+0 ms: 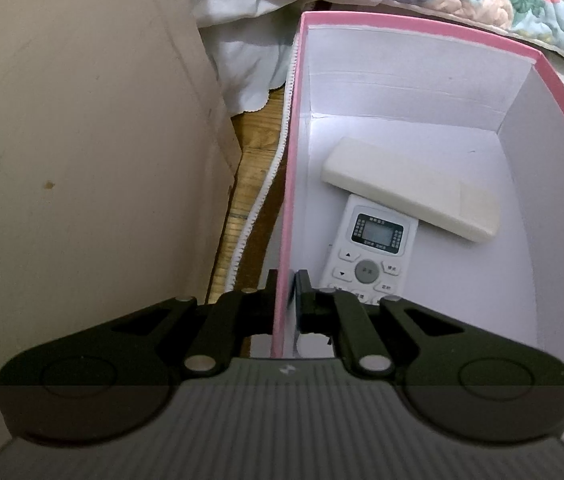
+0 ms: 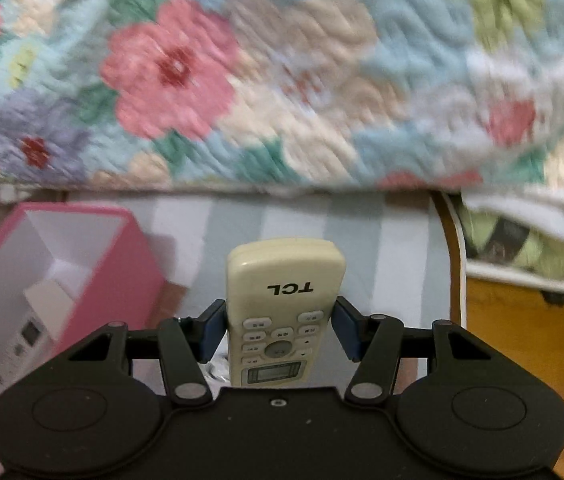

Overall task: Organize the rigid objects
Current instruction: 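Place the cream TCL remote into the box on the white remote, release, then move the right tool back toward the remaining items on the mat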

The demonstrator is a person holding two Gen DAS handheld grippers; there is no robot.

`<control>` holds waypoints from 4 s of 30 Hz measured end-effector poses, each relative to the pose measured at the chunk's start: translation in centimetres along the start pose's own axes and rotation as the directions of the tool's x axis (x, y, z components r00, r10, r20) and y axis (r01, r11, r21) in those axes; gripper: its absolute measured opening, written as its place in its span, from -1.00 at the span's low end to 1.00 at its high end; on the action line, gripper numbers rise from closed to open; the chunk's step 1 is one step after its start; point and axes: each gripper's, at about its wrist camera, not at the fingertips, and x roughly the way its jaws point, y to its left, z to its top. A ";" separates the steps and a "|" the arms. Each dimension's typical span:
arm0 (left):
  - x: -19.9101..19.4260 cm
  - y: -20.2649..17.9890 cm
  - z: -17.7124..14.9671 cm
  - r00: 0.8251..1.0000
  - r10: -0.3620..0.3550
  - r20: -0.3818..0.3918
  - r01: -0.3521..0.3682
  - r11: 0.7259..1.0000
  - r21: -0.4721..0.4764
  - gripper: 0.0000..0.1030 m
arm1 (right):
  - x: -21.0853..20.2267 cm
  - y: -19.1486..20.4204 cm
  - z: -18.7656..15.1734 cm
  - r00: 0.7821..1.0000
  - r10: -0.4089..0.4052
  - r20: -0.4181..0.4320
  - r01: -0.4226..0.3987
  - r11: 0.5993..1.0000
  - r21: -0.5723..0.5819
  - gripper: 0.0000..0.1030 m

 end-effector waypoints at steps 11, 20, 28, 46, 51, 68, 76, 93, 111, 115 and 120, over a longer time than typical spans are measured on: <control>0.1 0.2 -0.2 1.000 -0.004 0.005 0.004 1.000 -0.017 -0.88 | -5.9 8.0 6.3 0.926 0.376 0.023 -0.372 0.923 -0.101 0.21; -0.2 -0.5 -0.4 0.999 0.033 0.016 -0.033 0.999 -0.011 -0.86 | 3.3 14.3 6.6 0.819 0.515 -0.253 -0.507 0.856 0.102 0.21; -0.3 -0.3 -0.6 0.999 0.028 0.023 -0.027 1.000 -0.012 -0.86 | 9.2 17.4 6.4 0.848 0.397 -0.351 -0.423 0.906 0.002 0.21; -0.4 0.6 -0.7 1.000 -0.011 0.026 0.011 1.000 -0.017 -0.88 | 16.5 21.4 6.7 0.833 0.370 -0.413 -0.383 0.922 0.052 0.20; -0.3 0.7 -0.7 1.000 -0.010 0.028 0.010 1.000 -0.010 -0.88 | 17.8 21.0 6.4 0.812 0.427 -0.397 -0.396 0.904 0.162 0.22; 0.0 0.0 -0.3 1.000 0.005 0.016 -0.005 1.000 0.006 -0.87 | 5.8 12.6 6.2 0.835 0.490 -0.250 -0.479 0.871 0.108 0.22; 0.1 -0.2 -0.3 1.000 0.015 0.011 -0.015 1.000 0.007 -0.87 | -1.4 7.5 5.0 0.864 0.446 -0.235 -0.444 0.894 0.065 0.22; 0.0 -0.4 -0.4 1.000 0.025 0.012 -0.025 1.000 0.014 -0.86 | -5.2 1.2 -1.8 0.917 0.210 -0.340 -0.285 0.940 -0.189 0.30; 0.0 -0.4 -0.5 0.999 0.031 0.015 -0.032 0.999 0.018 -0.86 | 6.5 0.3 -7.8 0.903 0.018 -0.429 -0.264 0.812 -0.521 0.52; 0.0 -0.4 -0.5 0.999 0.030 0.016 -0.030 0.999 0.017 -0.86 | 8.1 -0.8 -7.3 0.895 0.094 -0.436 -0.256 0.909 -0.329 0.62; 0.0 -0.4 -0.5 0.999 0.029 0.016 -0.029 0.999 0.016 -0.86 | 6.6 -0.9 -7.2 0.923 0.101 -0.371 -0.219 0.931 -0.293 0.34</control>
